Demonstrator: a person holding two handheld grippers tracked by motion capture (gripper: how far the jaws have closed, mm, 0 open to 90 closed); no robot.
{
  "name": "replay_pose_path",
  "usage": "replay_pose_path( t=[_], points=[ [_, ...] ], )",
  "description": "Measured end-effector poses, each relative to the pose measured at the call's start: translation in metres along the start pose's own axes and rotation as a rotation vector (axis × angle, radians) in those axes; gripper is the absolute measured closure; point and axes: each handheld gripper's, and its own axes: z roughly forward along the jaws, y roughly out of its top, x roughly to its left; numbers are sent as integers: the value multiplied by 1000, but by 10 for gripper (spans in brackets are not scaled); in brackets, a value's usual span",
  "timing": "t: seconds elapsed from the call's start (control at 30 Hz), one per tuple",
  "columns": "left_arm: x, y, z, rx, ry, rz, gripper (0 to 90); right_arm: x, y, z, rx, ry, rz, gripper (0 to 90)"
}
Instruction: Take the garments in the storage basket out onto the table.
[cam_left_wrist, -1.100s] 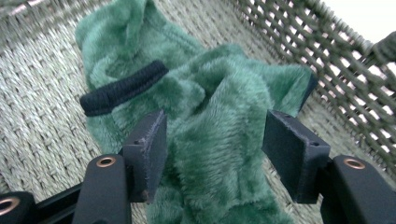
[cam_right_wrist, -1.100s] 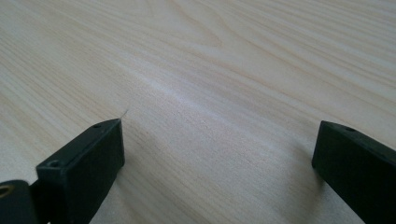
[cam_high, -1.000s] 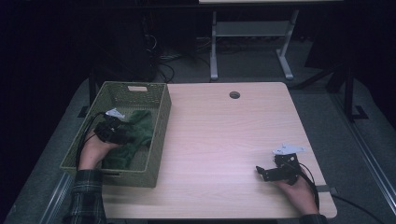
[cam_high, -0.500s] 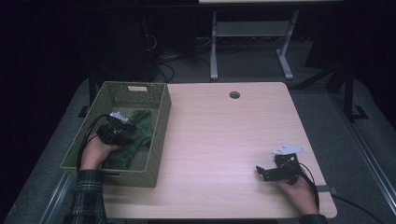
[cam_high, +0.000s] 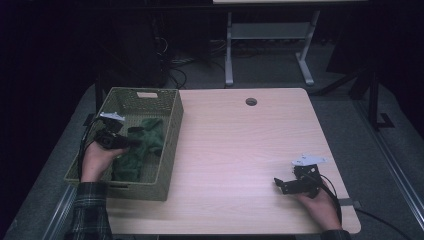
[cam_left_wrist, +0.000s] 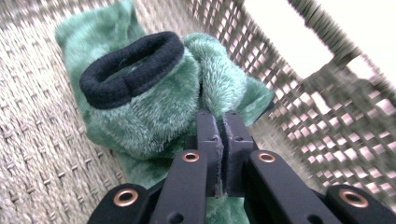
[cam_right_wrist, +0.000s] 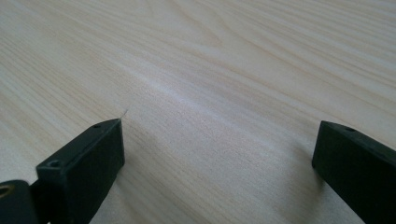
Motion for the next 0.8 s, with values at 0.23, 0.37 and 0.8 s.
replay_pose_path(
  t=[0.23, 0.37, 0.8],
  points=[
    [-4, 5, -18, -119, -23, -24, 877, 0, 0, 0, 0, 0, 0, 21],
    [-7, 11, -25, -151, -25, -17, 877, 0, 0, 0, 0, 0, 0, 20],
    [-19, 37, -52, -266, -29, 0, 877, 0, 0, 0, 1, -2, -3, 21]
  ],
)
